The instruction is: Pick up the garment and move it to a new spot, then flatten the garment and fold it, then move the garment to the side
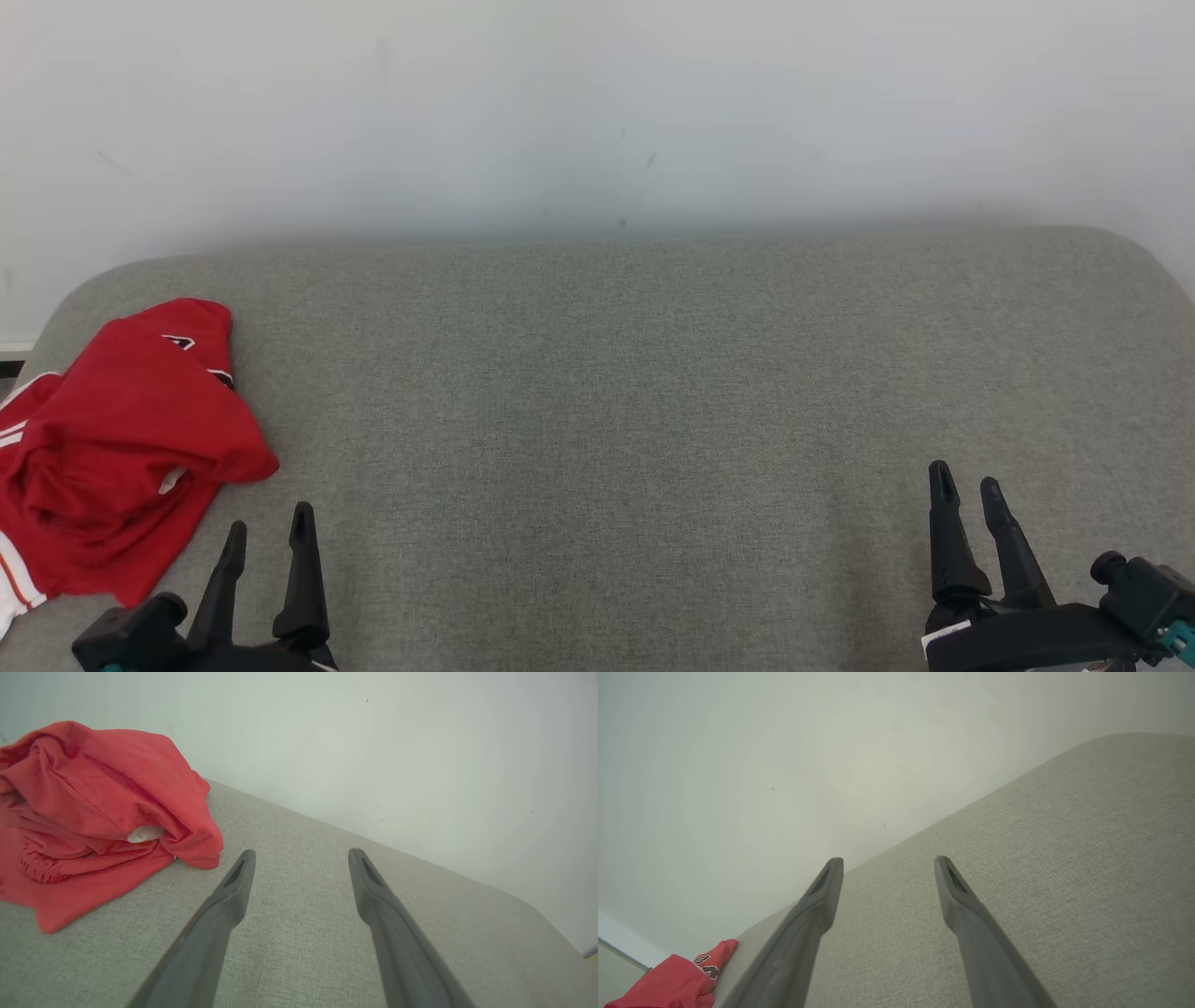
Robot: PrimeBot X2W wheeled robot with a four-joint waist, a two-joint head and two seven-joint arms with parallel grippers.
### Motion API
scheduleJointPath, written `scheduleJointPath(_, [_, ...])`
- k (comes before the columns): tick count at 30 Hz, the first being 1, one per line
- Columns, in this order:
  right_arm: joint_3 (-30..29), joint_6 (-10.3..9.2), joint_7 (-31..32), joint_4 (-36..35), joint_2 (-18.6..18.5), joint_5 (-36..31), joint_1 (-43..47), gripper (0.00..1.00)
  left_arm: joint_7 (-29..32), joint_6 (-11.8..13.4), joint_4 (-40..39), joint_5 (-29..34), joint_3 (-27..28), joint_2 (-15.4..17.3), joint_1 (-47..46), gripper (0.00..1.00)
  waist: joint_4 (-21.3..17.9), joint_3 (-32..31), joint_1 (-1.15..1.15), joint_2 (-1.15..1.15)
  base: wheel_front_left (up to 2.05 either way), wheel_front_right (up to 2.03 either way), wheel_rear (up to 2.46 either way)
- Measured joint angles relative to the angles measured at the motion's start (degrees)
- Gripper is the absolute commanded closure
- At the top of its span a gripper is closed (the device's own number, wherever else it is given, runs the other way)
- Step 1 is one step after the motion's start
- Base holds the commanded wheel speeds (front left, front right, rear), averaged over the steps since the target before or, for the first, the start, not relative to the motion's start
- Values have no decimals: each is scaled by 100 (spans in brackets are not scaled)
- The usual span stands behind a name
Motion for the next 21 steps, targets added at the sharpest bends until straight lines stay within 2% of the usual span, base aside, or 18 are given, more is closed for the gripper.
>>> scheduleJointPath(21, [89,0,-312,-116,-4,-1452,55,0,-325,52,-45,1170,-293,205,46,0,2,33,0,0,0,0,0])
